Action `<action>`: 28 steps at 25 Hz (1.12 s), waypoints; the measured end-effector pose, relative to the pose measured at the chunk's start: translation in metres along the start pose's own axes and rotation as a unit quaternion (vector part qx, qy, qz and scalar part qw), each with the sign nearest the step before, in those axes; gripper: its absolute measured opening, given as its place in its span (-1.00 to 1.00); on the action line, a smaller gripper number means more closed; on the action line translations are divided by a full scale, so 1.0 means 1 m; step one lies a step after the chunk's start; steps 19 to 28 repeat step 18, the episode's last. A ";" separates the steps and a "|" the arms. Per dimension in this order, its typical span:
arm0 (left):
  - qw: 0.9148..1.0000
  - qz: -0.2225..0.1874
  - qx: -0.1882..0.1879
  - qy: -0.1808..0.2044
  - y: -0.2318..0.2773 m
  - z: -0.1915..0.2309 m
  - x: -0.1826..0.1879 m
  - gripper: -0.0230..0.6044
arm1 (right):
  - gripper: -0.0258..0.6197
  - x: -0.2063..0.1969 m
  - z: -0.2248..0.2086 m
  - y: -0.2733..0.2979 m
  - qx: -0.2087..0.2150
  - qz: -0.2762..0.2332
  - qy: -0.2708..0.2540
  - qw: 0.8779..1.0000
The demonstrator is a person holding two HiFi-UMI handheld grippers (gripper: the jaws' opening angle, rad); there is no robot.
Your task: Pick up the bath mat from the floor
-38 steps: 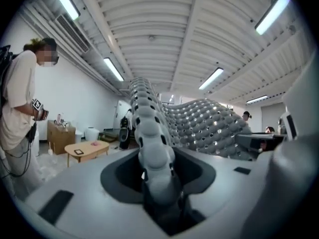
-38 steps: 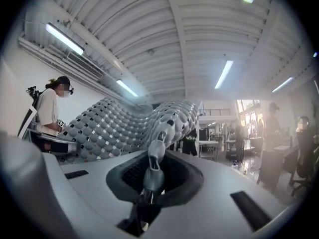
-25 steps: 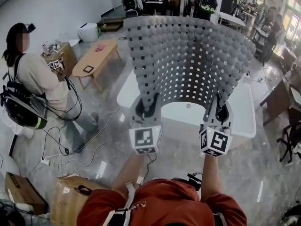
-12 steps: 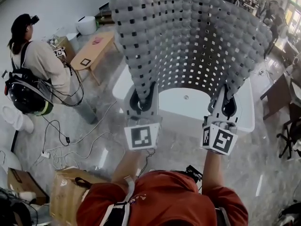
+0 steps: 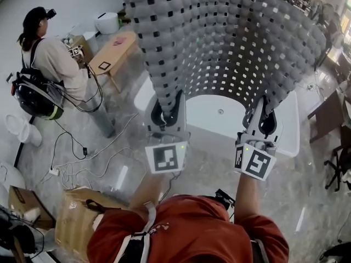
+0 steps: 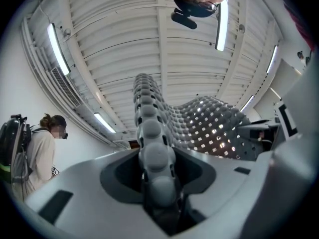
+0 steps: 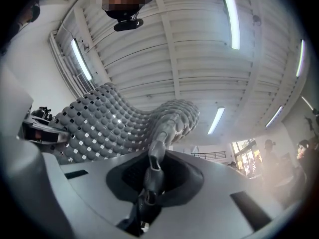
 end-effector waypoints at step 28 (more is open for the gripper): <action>1.000 0.015 -0.009 -0.025 0.008 -0.001 -0.011 -0.37 | -0.77 -0.005 -0.001 0.004 -0.008 0.004 -0.019 1.000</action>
Point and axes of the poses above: the fingertips, and each gripper's own axes: y forward along the fingers, z to its left, x out of its top, the point moved 6 cm from there along -y, backward along the fingers, and after that the axes turned 14 degrees about y, right-handed, at the moved point
